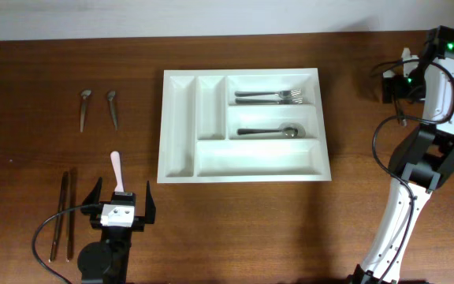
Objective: Pack container
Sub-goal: 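Move the right gripper back over the remaining silver spoon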
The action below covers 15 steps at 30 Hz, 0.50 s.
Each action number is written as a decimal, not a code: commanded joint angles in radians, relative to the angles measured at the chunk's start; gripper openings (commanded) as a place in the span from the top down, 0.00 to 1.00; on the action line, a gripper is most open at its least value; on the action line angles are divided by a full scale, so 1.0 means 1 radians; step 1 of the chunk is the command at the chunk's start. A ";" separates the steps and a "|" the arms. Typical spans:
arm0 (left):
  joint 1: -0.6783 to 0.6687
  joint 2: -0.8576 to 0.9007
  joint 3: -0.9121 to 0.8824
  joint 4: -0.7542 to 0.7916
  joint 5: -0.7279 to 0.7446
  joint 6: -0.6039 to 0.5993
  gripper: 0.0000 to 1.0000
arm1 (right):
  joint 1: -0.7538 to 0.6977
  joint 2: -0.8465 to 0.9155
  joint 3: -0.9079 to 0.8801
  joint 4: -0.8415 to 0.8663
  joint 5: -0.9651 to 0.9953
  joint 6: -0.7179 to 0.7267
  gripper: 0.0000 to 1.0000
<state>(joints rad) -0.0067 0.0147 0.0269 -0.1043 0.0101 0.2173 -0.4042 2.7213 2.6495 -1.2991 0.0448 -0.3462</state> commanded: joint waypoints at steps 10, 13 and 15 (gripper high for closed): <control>0.005 -0.008 -0.008 0.003 -0.007 0.001 0.01 | -0.002 0.040 -0.010 0.040 -0.032 -0.061 0.01; 0.005 -0.008 -0.008 0.003 -0.007 0.001 0.01 | -0.002 0.050 -0.014 0.045 -0.037 -0.061 0.01; 0.005 -0.008 -0.008 0.003 -0.007 0.001 0.01 | -0.002 0.059 -0.014 0.050 -0.038 -0.061 0.01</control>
<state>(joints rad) -0.0067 0.0147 0.0269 -0.1043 0.0101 0.2169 -0.4114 2.7480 2.6472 -1.2541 0.0254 -0.3939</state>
